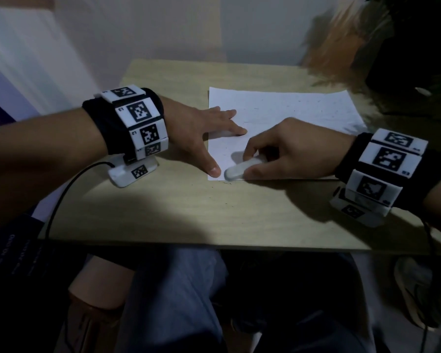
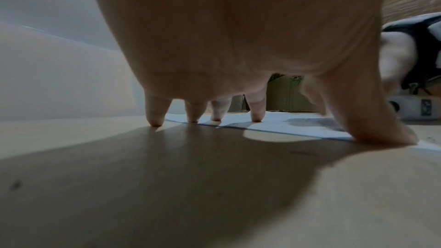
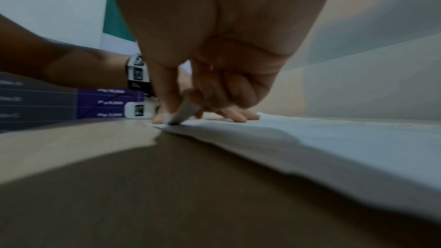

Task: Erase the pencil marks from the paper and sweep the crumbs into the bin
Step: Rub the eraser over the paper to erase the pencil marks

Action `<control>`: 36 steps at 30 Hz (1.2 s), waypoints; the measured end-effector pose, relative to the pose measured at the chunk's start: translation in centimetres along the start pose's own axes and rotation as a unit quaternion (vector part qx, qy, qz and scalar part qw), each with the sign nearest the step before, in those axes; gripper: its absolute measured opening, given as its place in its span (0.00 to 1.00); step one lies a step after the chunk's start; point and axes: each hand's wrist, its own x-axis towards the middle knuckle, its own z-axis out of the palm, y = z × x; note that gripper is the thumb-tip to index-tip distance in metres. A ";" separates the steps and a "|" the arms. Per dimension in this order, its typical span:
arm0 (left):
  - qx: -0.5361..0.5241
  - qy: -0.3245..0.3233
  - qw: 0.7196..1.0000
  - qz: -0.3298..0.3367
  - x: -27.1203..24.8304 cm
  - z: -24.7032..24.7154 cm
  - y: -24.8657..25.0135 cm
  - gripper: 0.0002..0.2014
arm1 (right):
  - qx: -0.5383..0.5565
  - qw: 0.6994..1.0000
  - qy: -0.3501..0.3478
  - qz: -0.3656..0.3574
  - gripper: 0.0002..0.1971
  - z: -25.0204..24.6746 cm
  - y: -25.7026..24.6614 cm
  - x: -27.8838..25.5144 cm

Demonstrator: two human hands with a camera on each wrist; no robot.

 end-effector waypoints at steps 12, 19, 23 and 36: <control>-0.005 0.015 1.000 0.006 0.1 0.2 -0.3 0.56 | -0.035 0.995 0.089 0.014 0.17 0.0 1.0 0.7; -0.001 0.009 1.000 0.012 0.3 0.3 -0.5 0.61 | -0.001 0.998 0.057 0.004 0.14 0.1 0.7 0.8; 0.000 0.003 1.000 0.013 0.3 0.1 -0.5 0.60 | -0.012 0.998 0.061 -0.016 0.16 0.2 0.6 0.8; 0.008 -0.003 1.000 0.008 0.4 0.1 -0.5 0.59 | 0.048 0.999 -0.019 -0.012 0.19 0.0 -0.5 0.1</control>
